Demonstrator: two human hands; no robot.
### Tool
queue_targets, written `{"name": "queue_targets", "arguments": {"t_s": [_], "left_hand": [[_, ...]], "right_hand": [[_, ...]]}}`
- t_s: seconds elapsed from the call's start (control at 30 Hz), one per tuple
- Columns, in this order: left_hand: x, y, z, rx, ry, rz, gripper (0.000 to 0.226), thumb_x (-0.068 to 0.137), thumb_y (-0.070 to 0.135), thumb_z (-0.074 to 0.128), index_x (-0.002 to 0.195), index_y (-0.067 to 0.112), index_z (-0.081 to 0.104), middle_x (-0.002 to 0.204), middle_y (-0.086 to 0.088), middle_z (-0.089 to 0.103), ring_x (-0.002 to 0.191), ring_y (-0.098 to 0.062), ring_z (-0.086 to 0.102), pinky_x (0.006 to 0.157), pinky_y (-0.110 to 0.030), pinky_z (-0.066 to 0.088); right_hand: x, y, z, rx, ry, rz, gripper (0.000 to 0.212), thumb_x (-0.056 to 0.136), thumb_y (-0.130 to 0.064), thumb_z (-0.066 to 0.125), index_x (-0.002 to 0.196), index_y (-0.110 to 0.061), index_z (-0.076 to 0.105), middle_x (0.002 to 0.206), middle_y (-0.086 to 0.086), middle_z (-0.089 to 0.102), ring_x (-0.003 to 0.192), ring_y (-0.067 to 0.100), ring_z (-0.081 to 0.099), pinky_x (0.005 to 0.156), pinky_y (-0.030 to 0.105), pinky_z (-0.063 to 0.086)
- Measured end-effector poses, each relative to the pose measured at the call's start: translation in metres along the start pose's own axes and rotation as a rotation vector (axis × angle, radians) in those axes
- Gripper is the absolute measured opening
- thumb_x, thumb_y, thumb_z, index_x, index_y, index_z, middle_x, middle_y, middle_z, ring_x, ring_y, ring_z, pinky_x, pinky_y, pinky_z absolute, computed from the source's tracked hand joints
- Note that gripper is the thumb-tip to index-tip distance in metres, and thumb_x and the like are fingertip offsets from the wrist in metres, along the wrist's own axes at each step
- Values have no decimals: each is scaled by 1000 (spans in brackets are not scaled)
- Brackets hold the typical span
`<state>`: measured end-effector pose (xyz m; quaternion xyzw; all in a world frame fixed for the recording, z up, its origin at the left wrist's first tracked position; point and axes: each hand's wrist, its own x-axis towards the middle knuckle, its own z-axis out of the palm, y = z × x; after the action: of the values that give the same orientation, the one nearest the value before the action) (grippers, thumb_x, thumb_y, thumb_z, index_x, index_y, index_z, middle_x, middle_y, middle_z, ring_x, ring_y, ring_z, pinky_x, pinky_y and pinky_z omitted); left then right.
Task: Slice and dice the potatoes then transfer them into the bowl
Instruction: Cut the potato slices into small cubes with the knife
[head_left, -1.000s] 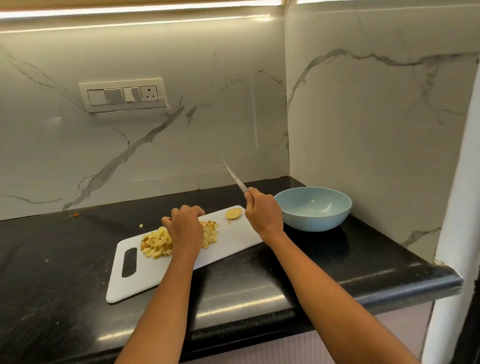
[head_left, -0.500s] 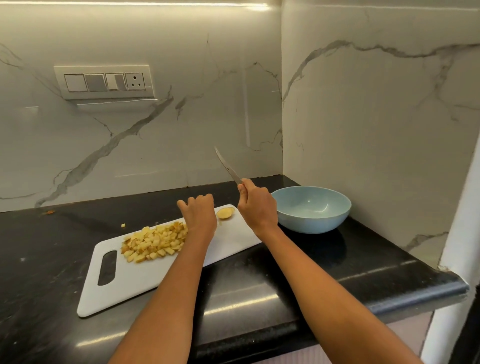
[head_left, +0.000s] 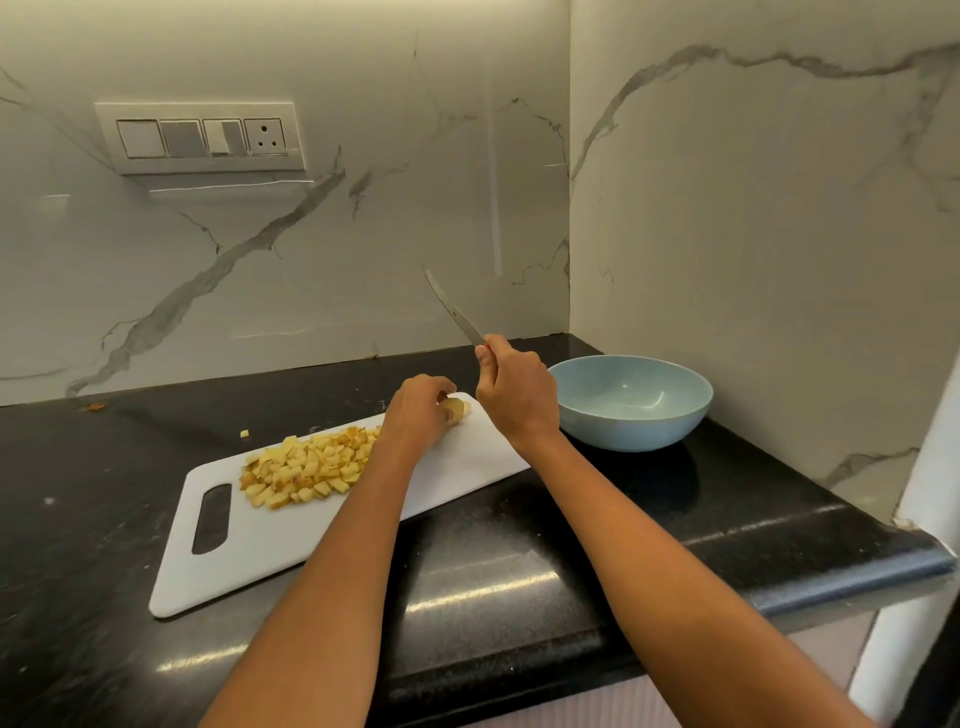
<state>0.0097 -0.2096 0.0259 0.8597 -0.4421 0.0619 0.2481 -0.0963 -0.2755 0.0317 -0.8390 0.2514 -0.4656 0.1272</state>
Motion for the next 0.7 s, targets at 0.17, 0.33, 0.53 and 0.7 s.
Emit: {"name": "queue_targets", "arguments": {"t_s": [0.17, 0.33, 0.53, 0.7], "left_hand": [[-3, -11, -10, -241, 53, -77, 38, 86, 4, 62, 123, 10, 58, 115, -11, 63, 106, -23, 58, 97, -32, 45], [-16, -4, -23, -410, -123, -104, 32, 87, 3, 60, 119, 7, 61, 112, -11, 64, 91, -16, 57, 79, -23, 48], [-17, -2, -13, -8, -160, -23, 28, 92, 3, 51, 107, 18, 69, 121, -5, 61, 111, -23, 55, 101, -36, 41], [-18, -7, -15, 186, -101, -31, 13, 91, 24, 57, 98, 22, 68, 110, 2, 64, 106, -19, 54, 100, -40, 28]], "right_hand": [[1, -1, -1, 29, 2, 6, 31, 101, -25, 38, 113, -7, 60, 82, 7, 67, 62, 10, 50, 51, 12, 33], [1, -3, -4, 51, 21, 1, 31, 100, -25, 39, 112, -7, 61, 81, 6, 67, 61, 9, 49, 49, 11, 30], [-1, -4, -6, 42, 32, 14, 31, 101, -26, 37, 111, -8, 60, 78, 6, 66, 59, 10, 49, 47, 13, 30], [-1, -4, -8, 38, 19, 8, 31, 101, -27, 37, 111, -9, 61, 80, 5, 66, 61, 9, 50, 48, 12, 30]]}}
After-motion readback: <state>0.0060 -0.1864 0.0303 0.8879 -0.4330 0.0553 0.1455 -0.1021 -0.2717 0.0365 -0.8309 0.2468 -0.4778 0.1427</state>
